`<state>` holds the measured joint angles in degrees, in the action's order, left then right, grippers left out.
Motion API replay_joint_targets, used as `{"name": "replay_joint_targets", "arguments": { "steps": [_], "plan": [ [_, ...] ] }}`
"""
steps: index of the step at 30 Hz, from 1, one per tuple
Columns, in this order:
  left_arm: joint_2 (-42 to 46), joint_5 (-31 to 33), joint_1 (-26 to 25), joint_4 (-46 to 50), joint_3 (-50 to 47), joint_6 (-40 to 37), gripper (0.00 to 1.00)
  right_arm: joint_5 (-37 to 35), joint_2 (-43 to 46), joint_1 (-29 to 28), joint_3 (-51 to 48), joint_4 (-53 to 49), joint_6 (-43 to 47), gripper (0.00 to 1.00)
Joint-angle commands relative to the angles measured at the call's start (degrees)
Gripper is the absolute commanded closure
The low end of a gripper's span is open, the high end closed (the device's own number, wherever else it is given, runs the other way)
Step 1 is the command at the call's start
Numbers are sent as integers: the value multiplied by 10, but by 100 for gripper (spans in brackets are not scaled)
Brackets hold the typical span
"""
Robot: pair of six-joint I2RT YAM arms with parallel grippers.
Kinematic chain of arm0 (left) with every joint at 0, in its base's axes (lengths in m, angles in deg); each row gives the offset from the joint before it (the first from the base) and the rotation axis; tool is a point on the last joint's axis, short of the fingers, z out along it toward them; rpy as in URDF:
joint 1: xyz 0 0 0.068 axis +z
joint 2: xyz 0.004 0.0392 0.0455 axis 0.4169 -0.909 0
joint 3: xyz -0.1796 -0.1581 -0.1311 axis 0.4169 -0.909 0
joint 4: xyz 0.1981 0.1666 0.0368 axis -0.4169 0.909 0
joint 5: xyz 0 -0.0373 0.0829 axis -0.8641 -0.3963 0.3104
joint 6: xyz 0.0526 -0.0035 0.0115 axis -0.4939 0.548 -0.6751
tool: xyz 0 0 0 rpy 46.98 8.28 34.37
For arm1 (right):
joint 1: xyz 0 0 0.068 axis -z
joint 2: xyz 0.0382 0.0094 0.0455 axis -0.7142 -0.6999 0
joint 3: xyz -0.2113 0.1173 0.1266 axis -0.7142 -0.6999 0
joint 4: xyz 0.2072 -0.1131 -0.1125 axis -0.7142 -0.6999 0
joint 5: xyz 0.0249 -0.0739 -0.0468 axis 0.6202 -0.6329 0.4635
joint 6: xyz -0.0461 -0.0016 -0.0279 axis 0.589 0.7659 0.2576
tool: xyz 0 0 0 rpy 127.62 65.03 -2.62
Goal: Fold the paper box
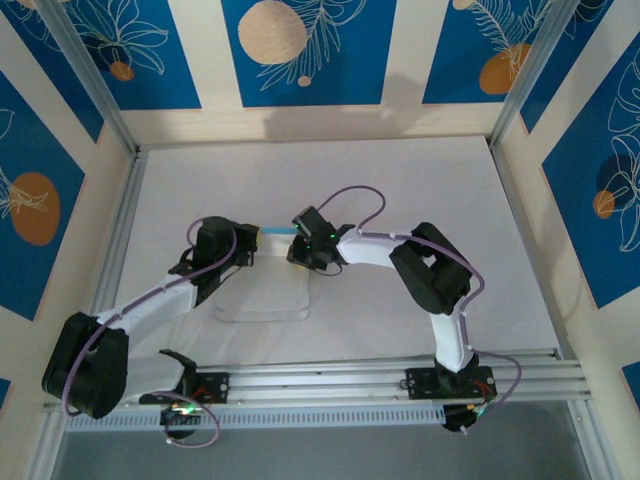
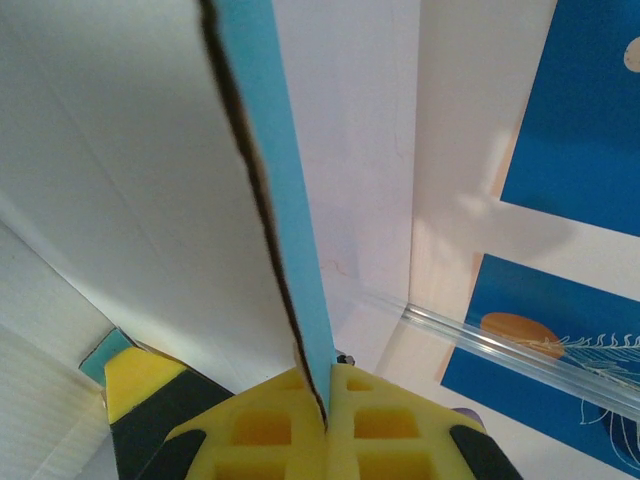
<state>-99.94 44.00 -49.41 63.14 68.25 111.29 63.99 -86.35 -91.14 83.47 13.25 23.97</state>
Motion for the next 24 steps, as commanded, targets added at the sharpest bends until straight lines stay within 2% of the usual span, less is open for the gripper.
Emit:
{"name": "replay_joint_targets", "arguments": {
  "steps": [1, 8, 14, 21, 24],
  "plan": [
    [5, -20, -8, 27, -15, 12, 100, -80, -18, -11, 4, -102, 23, 74],
    [16, -10, -10, 32, -18, 12, 100, -79, -48, -8, 46, -148, 16, 74],
    [11, -12, -11, 29, -22, 12, 100, -60, -54, -11, 45, -140, 15, 75],
    [23, 10, -11, 45, -24, 6, 100, -67, 73, 15, -51, -80, 24, 73],
    [27, 21, -10, 48, -24, -1, 100, -21, 131, 33, -105, -21, 46, 73]
  ]
}}
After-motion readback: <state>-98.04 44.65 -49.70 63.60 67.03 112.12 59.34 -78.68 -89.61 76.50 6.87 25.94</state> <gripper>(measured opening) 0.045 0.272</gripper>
